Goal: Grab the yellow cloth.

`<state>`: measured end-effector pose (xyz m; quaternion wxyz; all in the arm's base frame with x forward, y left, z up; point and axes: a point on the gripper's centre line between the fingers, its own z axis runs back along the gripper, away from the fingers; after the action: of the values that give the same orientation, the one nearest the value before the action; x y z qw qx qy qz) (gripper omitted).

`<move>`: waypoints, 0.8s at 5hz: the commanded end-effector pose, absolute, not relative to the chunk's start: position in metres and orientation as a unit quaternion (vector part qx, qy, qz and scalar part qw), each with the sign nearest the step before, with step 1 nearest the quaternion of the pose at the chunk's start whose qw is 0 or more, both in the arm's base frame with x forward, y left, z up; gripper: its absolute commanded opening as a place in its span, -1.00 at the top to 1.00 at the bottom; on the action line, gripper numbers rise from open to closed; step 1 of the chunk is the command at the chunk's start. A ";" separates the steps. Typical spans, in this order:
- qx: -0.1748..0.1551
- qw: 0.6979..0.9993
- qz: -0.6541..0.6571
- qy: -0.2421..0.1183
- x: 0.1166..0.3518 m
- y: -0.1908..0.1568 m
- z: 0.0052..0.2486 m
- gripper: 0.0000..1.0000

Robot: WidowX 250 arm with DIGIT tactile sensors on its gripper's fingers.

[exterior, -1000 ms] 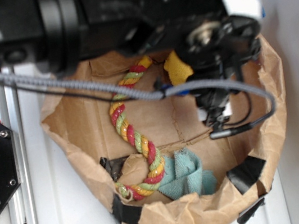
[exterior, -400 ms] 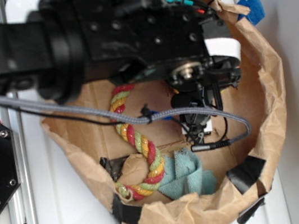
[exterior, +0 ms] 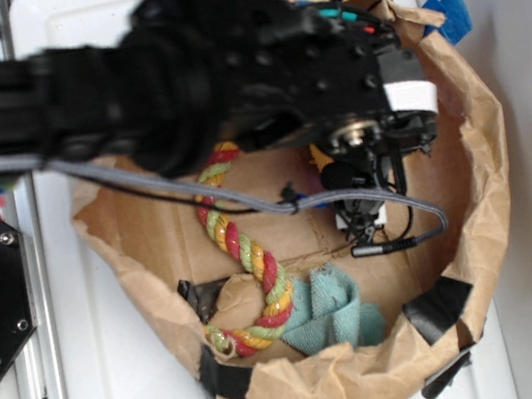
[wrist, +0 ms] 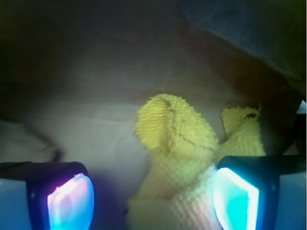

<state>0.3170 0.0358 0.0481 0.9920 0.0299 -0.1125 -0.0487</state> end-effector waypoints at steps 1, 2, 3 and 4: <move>0.043 0.988 -0.035 -0.141 0.328 0.044 0.061 1.00; 0.045 0.988 -0.040 -0.143 0.325 0.042 0.062 1.00; 0.050 0.988 -0.039 -0.144 0.324 0.042 0.061 1.00; 0.050 0.988 -0.036 -0.143 0.324 0.042 0.061 1.00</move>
<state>0.3168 0.0403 0.0398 0.9920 0.0431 -0.1114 -0.0402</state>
